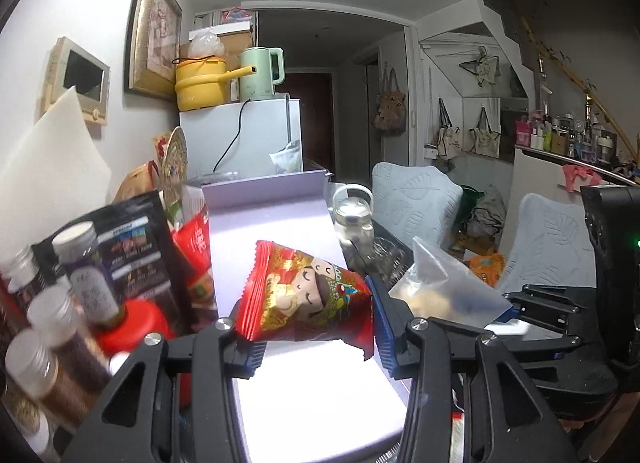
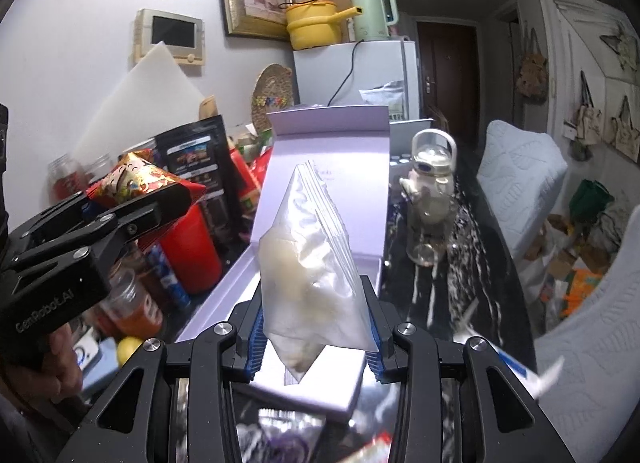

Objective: Organize soft objects
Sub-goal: 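Carry the snack bag and zip bag over the lavender box with both tools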

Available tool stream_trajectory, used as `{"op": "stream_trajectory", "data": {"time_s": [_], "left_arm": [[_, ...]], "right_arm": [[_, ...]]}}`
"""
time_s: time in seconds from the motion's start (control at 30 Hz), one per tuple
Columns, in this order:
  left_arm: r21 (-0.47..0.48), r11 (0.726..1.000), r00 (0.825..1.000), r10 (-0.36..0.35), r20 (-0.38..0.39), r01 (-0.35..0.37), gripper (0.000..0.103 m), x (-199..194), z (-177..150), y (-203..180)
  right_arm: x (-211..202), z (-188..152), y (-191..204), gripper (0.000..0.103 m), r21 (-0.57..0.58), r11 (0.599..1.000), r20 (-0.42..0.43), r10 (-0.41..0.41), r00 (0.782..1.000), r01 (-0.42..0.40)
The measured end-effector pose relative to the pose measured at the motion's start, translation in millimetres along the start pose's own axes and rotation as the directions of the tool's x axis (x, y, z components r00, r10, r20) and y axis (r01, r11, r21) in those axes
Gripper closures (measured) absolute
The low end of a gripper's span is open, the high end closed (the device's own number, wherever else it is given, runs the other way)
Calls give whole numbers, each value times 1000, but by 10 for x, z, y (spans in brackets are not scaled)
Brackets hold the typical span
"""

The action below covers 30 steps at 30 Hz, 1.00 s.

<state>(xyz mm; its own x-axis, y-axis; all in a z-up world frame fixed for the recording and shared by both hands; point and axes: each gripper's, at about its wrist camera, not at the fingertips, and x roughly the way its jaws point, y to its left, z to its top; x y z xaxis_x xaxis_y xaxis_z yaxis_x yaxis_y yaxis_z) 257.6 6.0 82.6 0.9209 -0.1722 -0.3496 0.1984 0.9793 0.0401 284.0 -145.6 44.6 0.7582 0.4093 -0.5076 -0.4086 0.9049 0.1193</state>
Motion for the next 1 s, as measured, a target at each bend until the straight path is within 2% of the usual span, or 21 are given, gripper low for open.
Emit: {"op": "stream_trajectory", "data": {"time_s": [0.23, 0.33, 0.67, 0.8, 1.0], "left_arm": [[-4, 1000, 999, 21, -27, -21, 59, 468, 88, 170], [-12, 999, 997, 31, -69, -32, 59, 720, 30, 253], [-25, 998, 978, 47, -203, -54, 59, 1184, -199, 331], [-23, 996, 967, 77, -242, -85, 59, 1310, -289, 328], [-60, 993, 949, 83, -303, -106, 59, 1488, -382, 425]], "right_arm": [[406, 279, -80, 64, 14, 1000, 5, -7, 1000, 7], [584, 329, -120, 64, 23, 1000, -7, -17, 1000, 17], [1064, 193, -281, 63, 43, 997, -128, -55, 990, 61], [1187, 136, -302, 62, 39, 997, -166, -63, 984, 70], [1348, 38, -295, 62, 24, 995, -220, -92, 971, 100]]}}
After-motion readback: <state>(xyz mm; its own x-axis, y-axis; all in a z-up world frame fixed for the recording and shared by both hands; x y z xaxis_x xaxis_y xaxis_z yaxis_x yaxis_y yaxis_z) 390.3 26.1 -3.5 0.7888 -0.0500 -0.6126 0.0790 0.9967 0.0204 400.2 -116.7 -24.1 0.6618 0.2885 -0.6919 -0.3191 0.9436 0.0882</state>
